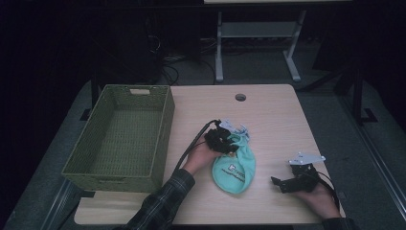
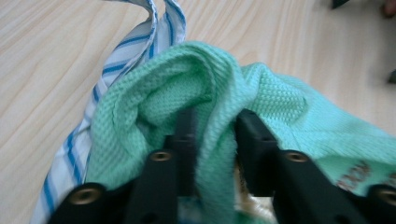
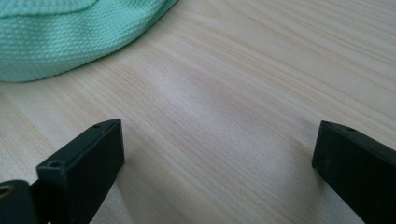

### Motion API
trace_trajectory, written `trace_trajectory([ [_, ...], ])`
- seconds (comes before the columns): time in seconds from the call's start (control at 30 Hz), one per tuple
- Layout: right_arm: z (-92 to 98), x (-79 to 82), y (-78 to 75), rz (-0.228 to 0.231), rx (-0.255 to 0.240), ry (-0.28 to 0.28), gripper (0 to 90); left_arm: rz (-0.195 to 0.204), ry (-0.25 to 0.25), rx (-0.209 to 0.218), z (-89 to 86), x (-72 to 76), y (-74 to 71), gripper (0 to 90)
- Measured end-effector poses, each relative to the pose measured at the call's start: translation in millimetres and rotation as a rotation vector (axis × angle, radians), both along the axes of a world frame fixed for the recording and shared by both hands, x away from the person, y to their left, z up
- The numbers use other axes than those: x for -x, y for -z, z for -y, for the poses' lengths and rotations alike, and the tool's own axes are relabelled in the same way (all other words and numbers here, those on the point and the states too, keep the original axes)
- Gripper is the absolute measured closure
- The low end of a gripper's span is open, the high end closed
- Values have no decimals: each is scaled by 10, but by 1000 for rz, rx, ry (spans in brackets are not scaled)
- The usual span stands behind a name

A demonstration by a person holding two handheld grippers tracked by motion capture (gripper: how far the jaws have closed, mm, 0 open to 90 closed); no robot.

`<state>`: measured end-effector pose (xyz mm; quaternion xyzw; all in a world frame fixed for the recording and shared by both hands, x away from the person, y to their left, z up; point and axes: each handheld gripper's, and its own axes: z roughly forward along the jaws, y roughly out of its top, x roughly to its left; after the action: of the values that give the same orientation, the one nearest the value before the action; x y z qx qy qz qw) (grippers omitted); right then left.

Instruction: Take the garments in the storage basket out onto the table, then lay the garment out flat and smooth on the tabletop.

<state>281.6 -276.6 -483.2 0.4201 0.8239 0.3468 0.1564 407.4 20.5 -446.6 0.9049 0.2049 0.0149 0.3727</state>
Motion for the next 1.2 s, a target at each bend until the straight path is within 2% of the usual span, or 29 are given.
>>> trace_trajectory([
  [0.07, 0, 0, 0, 0, 0, 0, 19, 8, 4, 6, -62, 53, -63, 608],
  [0.17, 0, 0, 0, 0, 0, 1, 20, -1, -16, 42, -228, 172, -166, 512],
  [0.2, 0, 0, 0, 0, 0, 1, 20, -1, -16, 42, -228, 172, -166, 501],
  [0.27, 0, 0, 0, 0, 0, 1, 19, -1, -29, 60, -316, 240, -205, 491],
  [0.3, 0, 0, 0, 0, 0, 1, 20, 7, -24, 55, -374, 294, -233, 492],
  [0.33, 0, 0, 0, 0, 0, 1, 19, 11, -24, 55, -400, 324, -241, 515],
  [0.37, 0, 0, 0, 1, 1, 1, 19, 14, -19, 50, -437, 364, -253, 597],
  [0.4, 0, 0, 0, 1, 1, 1, 19, 12, -19, 58, -469, 408, -254, 597],
  [0.5, 0, 0, -1, -1, 0, 1, 19, 7, -15, 65, -550, 535, -227, 727],
  [0.57, 2, -1, 0, 0, 1, 1, 19, 1, -8, 51, -575, 594, -192, 768],
  [0.73, 3, -2, 0, 1, 1, 7, 19, -19, 0, 17, -599, 723, -75, 806],
  [0.77, 3, -2, -1, 1, 1, 7, 19, -14, 7, -7, -591, 749, -47, 807],
  [0.9, 3, -11, 0, 0, 1, 8, 19, -25, 6, -34, -541, 774, 56, 815],
  [1.0, 0, -20, 0, 3, 5, 13, 19, -21, 19, -82, -497, 782, 115, 823],
  [1.07, -13, -19, -5, -4, 4, 24, 27, -22, 21, -83, -488, 786, 127, 830],
  [1.1, -13, -24, -44, -17, 12, 24, 134, -22, 26, -88, -492, 777, 125, 835],
  [1.2, -9, -29, -87, -9, -4, 16, 168, -18, 26, -92, -498, 767, 126, 856],
])
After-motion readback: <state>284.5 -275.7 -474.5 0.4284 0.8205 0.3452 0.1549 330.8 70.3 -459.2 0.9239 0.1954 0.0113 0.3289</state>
